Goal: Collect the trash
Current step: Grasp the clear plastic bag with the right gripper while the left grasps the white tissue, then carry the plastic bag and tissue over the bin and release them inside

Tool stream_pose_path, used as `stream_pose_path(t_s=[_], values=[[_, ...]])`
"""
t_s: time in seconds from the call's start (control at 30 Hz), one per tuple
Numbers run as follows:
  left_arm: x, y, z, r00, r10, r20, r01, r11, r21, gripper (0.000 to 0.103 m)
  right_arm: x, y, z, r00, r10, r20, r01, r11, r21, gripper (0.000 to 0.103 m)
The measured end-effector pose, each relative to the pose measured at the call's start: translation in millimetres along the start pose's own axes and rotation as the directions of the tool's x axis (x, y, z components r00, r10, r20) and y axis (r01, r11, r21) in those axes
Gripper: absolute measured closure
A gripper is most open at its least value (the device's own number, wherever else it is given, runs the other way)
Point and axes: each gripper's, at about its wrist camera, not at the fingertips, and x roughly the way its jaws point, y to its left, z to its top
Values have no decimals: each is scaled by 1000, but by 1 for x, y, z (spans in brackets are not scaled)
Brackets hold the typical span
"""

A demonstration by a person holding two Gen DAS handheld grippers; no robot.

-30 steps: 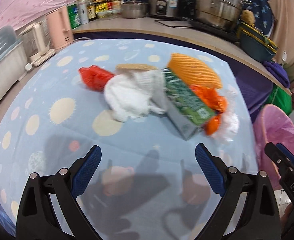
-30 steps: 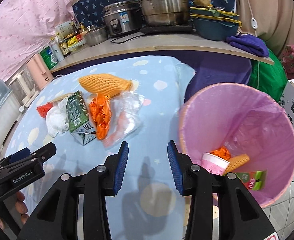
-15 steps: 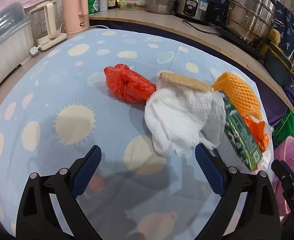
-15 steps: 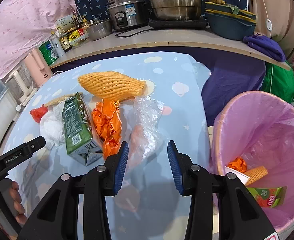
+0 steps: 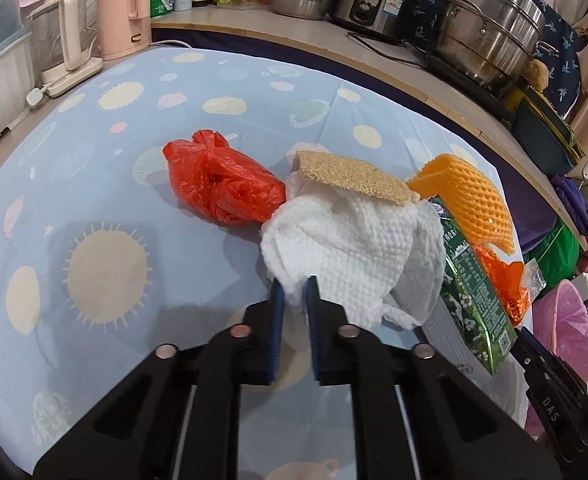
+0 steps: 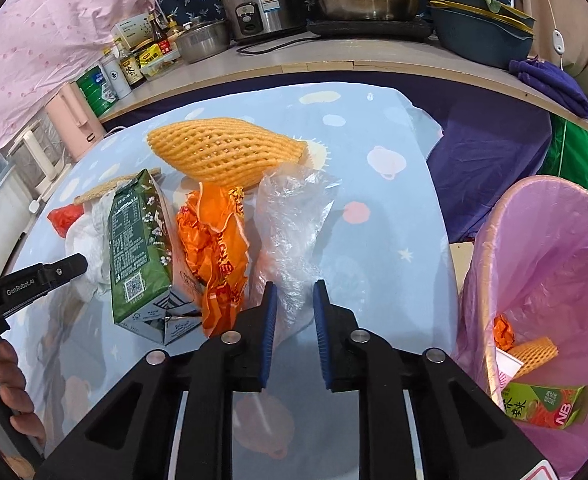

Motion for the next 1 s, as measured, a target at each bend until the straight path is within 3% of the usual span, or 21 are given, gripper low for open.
stream_pose_path(t_s=[0.23, 0.63, 1.0], values=[[-31, 0, -18, 1000, -1, 31, 1, 1000, 16, 100, -16, 1, -7, 1000, 17, 21, -17, 1000, -13, 95], [-98, 8, -60, 998, 1, 63, -3, 999, 39, 101, -69, -4, -31, 996, 64, 63, -63, 998, -12, 96], [-150, -37, -96, 994, -78, 74, 66, 987, 145, 101, -126, -28, -49, 989, 67, 131, -70, 997, 16, 96]])
